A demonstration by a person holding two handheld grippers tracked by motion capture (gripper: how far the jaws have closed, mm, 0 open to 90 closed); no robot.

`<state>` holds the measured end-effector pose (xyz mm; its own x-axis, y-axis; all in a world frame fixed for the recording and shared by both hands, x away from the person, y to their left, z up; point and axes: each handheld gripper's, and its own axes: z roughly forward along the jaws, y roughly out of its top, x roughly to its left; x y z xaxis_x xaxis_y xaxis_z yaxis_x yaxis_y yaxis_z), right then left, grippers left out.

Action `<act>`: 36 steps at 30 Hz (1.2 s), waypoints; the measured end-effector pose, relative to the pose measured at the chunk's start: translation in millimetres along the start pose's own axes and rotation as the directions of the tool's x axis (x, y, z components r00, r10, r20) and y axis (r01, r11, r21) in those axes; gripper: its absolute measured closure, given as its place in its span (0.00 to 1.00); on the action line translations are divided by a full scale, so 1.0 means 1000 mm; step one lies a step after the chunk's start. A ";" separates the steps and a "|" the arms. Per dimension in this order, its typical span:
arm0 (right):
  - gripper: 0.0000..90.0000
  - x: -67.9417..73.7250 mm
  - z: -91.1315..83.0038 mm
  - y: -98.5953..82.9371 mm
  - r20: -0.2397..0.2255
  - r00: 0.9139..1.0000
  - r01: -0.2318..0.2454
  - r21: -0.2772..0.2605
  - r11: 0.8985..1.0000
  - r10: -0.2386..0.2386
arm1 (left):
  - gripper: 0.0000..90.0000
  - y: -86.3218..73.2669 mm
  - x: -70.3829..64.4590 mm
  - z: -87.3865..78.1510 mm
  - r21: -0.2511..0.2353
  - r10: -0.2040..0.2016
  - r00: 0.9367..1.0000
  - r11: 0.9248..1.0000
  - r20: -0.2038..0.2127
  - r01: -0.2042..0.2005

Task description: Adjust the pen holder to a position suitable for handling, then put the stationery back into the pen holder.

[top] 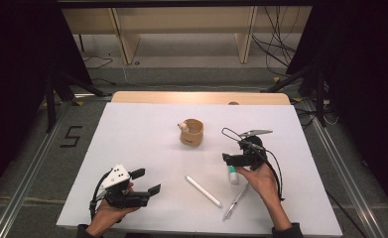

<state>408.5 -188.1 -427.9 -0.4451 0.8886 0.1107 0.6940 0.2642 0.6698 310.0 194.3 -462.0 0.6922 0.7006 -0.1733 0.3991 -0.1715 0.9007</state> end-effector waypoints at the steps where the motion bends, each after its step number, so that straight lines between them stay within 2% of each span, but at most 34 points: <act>1: 0.21 0.001 0.000 -0.001 0.001 1.000 0.000 0.005 1.000 0.000 | 0.18 0.000 0.000 0.000 0.001 0.000 1.000 1.000 0.000 0.000; 17: 0.20 0.012 0.004 -0.014 0.016 0.999 0.038 0.069 0.997 -0.039 | 0.18 0.000 0.001 0.000 -0.005 -0.008 1.000 1.000 0.002 0.008; 26: 0.20 0.015 0.006 -0.025 0.014 0.999 0.037 0.108 0.993 -0.039 | 0.18 0.000 0.001 0.000 -0.005 -0.008 1.000 1.000 0.003 0.008; 36: 0.22 0.017 0.009 -0.031 0.028 0.999 0.022 0.123 0.992 -0.026 | 0.18 0.000 0.001 0.000 -0.005 -0.010 1.000 1.000 -0.001 0.010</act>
<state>384.7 -177.3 -453.3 -0.4472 0.8915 0.0729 0.7482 0.3282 0.5766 311.0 194.9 -462.3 0.6875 0.7031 -0.1815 0.4029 -0.1614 0.9009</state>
